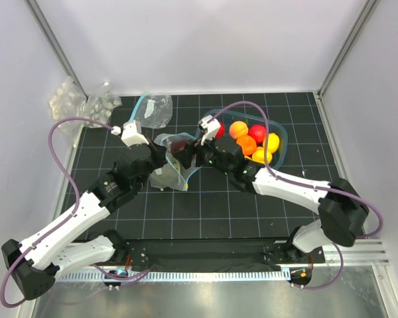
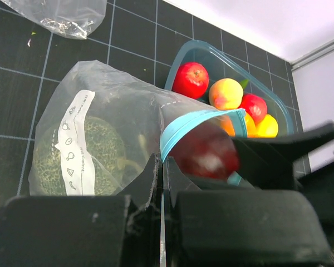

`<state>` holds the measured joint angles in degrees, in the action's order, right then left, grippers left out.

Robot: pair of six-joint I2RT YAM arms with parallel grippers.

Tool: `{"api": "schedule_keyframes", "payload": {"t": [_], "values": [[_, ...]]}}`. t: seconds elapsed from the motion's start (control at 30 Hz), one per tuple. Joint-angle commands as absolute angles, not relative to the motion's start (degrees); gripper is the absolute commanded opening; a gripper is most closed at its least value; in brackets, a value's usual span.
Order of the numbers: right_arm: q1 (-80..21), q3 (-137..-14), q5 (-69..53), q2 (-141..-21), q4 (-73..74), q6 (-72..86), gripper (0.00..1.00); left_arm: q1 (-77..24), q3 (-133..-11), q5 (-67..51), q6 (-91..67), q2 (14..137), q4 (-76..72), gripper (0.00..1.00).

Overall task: Place the food in the zip-top bag and seal the zipper
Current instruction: Place the fake fruit in the zipper food storage bag.

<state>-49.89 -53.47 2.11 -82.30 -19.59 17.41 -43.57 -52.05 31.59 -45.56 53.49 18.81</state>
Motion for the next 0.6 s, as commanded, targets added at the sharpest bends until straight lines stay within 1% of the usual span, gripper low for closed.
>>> {"api": "schedule_keyframes", "payload": {"t": [0.0,0.13,0.17,0.2,0.23,0.33,0.37,0.4,0.57], "values": [[-49.9,-59.2,5.9,-86.9,-27.1,16.1,0.22,-43.3,-52.1,31.5,-43.9,53.3,14.9,0.0],[-50.4,-60.4,4.8,-88.0,-27.2,17.6,0.22,-43.3,-52.8,30.2,-43.9,54.8,14.9,0.0],[-50.6,-59.8,5.3,-87.9,-27.9,17.8,0.23,-43.3,-52.9,29.5,-44.0,54.8,14.9,0.0],[-50.7,-59.7,6.0,-88.1,-27.8,17.9,0.26,-43.3,-53.0,28.8,-44.1,54.9,15.0,0.0],[-50.7,-59.8,8.6,-88.4,-27.4,18.2,0.34,-43.3,-53.0,27.3,-44.4,54.8,14.9,0.0],[-50.7,-62.8,8.7,-92.4,-23.4,16.8,0.35,-43.3,-52.8,24.8,-44.1,54.1,14.3,0.0],[-50.7,-64.7,7.0,-93.3,-22.5,16.4,0.15,-43.3,-52.6,24.8,-44.0,53.8,14.3,0.0],[-50.8,-65.1,7.0,-93.9,-20.9,16.5,0.11,-43.3,-52.7,25.0,-43.9,53.7,14.2,0.0],[-51.0,-61.3,8.7,-89.7,-24.3,17.7,0.11,-43.3,-52.4,25.0,-43.8,53.1,14.3,0.0]]}}
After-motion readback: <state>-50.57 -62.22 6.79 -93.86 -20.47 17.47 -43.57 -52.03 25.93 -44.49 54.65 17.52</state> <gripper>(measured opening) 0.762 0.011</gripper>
